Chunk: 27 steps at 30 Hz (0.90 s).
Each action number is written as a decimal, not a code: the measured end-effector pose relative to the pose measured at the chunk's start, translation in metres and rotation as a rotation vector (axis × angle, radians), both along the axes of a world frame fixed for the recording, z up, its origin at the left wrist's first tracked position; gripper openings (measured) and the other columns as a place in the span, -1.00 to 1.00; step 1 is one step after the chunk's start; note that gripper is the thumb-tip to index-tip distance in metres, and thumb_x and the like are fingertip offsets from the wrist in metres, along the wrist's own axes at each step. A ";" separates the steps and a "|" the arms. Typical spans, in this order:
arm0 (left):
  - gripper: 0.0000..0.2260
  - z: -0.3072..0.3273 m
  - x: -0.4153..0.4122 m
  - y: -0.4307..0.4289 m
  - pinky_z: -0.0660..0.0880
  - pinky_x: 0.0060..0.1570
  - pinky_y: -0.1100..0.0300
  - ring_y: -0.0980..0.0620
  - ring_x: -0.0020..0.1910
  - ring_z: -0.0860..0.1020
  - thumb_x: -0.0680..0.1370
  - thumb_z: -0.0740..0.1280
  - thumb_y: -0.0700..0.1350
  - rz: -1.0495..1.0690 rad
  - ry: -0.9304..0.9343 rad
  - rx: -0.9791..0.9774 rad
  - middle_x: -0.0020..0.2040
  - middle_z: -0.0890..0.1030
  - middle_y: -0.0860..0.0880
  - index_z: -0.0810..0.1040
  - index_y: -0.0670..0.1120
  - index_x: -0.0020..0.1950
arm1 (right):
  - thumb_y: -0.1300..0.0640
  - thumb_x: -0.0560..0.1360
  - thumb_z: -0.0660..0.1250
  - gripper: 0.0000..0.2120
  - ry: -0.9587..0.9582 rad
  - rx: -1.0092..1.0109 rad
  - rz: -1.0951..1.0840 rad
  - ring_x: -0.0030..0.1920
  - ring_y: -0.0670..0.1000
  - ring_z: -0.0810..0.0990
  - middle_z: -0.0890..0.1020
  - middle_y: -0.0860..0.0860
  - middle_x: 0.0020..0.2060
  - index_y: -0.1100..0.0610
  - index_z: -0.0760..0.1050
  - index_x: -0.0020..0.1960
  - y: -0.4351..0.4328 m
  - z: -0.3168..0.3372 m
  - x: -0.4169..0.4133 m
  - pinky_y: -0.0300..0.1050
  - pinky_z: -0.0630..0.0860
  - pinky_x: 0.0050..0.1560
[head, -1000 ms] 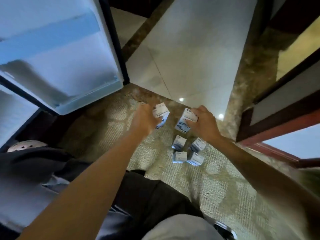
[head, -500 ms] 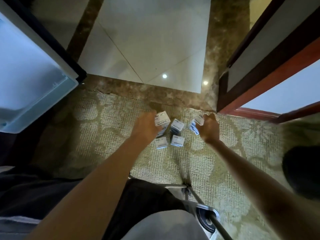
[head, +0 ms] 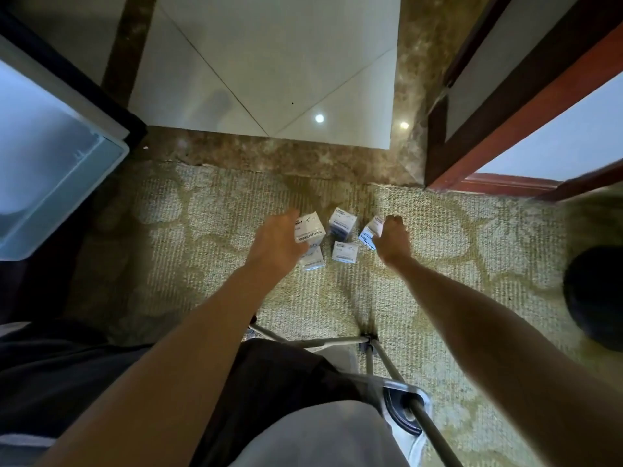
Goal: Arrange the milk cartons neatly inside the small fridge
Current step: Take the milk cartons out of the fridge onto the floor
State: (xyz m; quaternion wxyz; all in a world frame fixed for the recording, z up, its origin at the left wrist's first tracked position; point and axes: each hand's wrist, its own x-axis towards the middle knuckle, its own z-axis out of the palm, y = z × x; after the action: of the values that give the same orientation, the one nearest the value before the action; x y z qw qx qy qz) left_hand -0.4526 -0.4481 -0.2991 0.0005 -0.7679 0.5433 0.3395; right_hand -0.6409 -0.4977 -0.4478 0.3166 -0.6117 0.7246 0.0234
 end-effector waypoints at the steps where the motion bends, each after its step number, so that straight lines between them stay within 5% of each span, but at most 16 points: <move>1: -0.74 0.001 0.000 0.000 0.34 -0.21 0.15 -0.17 0.02 0.54 0.48 0.39 -0.19 0.002 0.002 -0.005 0.07 0.55 -0.23 0.45 -0.21 0.11 | 0.30 0.51 0.25 -0.69 0.003 -0.008 0.002 0.14 0.29 0.49 0.40 0.25 0.22 0.34 0.34 0.23 -0.001 -0.001 0.000 0.08 0.46 0.06; 8: -0.70 0.005 -0.001 0.001 0.41 -0.21 0.18 -0.12 0.00 0.55 0.48 0.39 -0.22 0.001 0.023 -0.019 0.08 0.58 -0.19 0.44 -0.21 0.18 | 0.26 0.49 0.27 -0.61 0.076 0.015 0.058 0.16 0.23 0.51 0.43 0.21 0.22 0.29 0.31 0.29 0.002 0.002 -0.002 0.06 0.45 0.09; 13: -0.68 0.008 0.002 0.002 0.40 -0.20 0.25 -0.04 -0.08 0.50 0.49 0.38 -0.24 0.004 0.026 -0.021 0.10 0.57 -0.19 0.44 -0.21 0.22 | 0.17 0.49 0.30 -0.57 0.065 -0.226 0.197 0.25 0.18 0.45 0.47 0.22 0.23 0.29 0.35 0.30 -0.004 0.018 0.002 0.09 0.24 0.40; 18: -0.70 0.010 0.006 0.002 0.40 -0.24 0.28 -0.10 0.03 0.56 0.48 0.38 -0.26 0.009 0.032 -0.019 0.12 0.57 -0.20 0.44 -0.22 0.19 | 0.32 0.45 0.35 -0.67 -0.419 -0.292 0.448 -0.04 0.06 0.62 0.56 0.16 0.13 0.27 0.48 0.21 -0.007 0.080 0.032 -0.08 0.60 -0.04; 22: -0.68 0.010 0.010 0.006 0.38 -0.23 0.26 -0.07 -0.03 0.54 0.47 0.40 -0.24 -0.002 0.003 -0.028 0.10 0.57 -0.19 0.45 -0.21 0.20 | 0.32 0.39 0.40 -0.59 -0.509 -0.073 0.677 -0.28 -0.25 0.44 0.55 0.03 0.02 0.24 0.45 0.22 0.001 0.108 0.059 -0.49 0.40 -0.29; 27: -0.73 0.007 0.022 0.018 0.34 -0.33 0.30 0.03 -0.19 0.45 0.48 0.39 -0.24 -0.012 -0.019 -0.010 0.02 0.60 -0.18 0.48 -0.24 0.15 | 0.29 0.38 0.42 -0.68 -0.505 0.019 0.733 -0.25 -0.09 0.45 0.60 0.10 -0.09 0.28 0.45 0.10 0.009 0.109 0.084 -0.43 0.35 -0.37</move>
State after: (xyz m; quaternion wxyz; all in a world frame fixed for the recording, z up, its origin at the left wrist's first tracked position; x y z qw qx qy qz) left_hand -0.4302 -0.4298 -0.2925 0.0038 -0.7678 0.5493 0.3297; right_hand -0.5565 -0.4887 -0.3390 0.4599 -0.8119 0.3596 -0.0094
